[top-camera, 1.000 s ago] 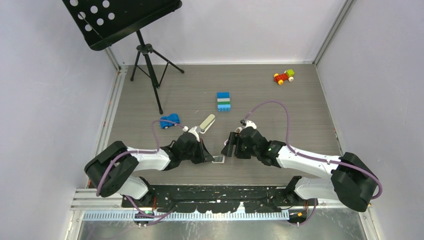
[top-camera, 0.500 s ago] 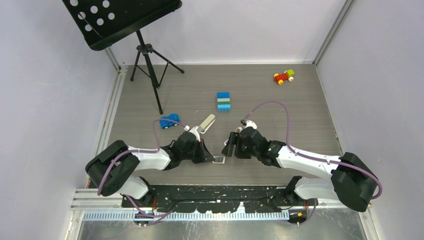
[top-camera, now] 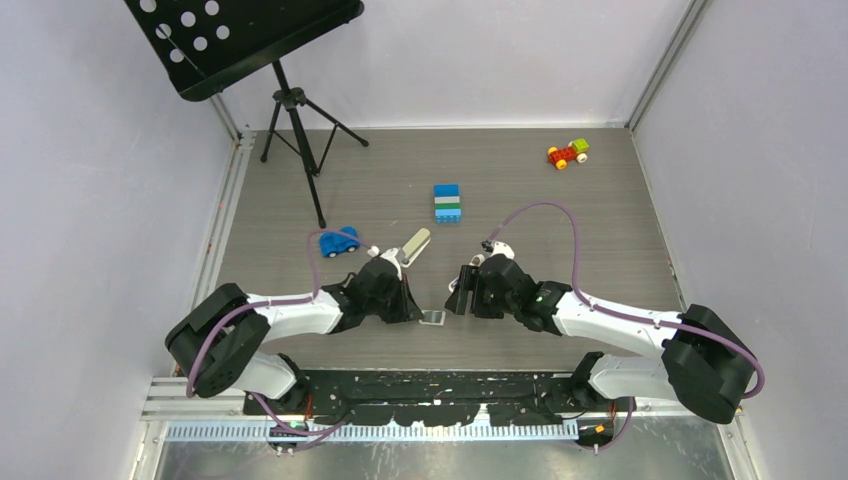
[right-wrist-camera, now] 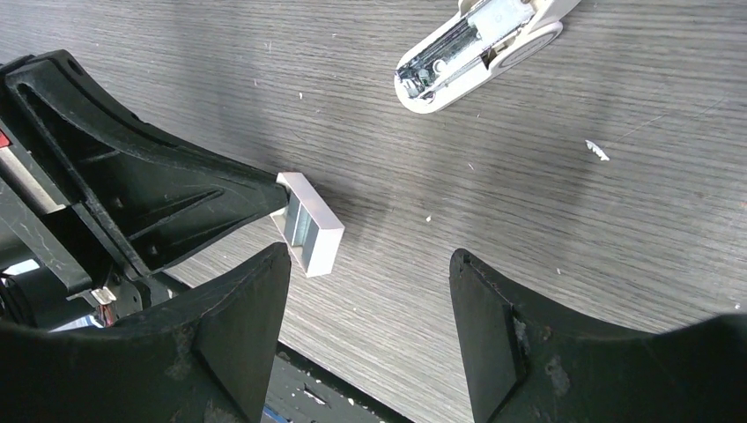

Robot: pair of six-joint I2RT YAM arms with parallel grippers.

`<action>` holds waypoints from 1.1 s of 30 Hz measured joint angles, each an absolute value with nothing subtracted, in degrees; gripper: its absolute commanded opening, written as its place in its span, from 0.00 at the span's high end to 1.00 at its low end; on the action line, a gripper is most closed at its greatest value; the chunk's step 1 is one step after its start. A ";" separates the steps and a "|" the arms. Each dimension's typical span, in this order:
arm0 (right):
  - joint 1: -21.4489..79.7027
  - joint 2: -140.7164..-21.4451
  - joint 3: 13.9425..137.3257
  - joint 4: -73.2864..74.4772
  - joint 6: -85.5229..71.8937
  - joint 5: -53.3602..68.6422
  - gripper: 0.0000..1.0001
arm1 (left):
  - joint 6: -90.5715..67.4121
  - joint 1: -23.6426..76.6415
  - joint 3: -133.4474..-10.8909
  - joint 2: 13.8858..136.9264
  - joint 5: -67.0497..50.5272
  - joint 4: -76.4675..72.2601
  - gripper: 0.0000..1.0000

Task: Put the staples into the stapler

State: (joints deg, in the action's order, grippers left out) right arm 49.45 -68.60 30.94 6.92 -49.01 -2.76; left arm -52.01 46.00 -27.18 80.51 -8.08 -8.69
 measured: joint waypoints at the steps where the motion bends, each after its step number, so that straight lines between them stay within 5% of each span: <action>1: 49.45 -68.60 30.94 7.03 -48.95 -2.76 0.29 | -51.88 46.00 -27.57 80.38 -7.84 -7.66 0.97; 10: 49.45 -68.62 30.96 7.33 -48.60 -2.79 0.29 | -45.60 46.74 -35.86 80.25 1.06 9.85 0.88; 21: 49.45 -69.41 30.96 7.31 -48.60 -2.76 0.29 | -40.71 47.33 -38.89 79.20 8.75 21.82 0.49; 33: 49.45 -69.36 30.96 7.42 -48.60 -3.16 0.28 | -40.12 49.60 -43.24 72.40 13.69 29.08 0.46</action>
State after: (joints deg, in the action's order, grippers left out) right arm 49.45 -69.36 30.96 7.42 -48.60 -3.16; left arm -40.12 49.60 -43.24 72.40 13.69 29.08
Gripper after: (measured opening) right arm 0.714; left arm 0.543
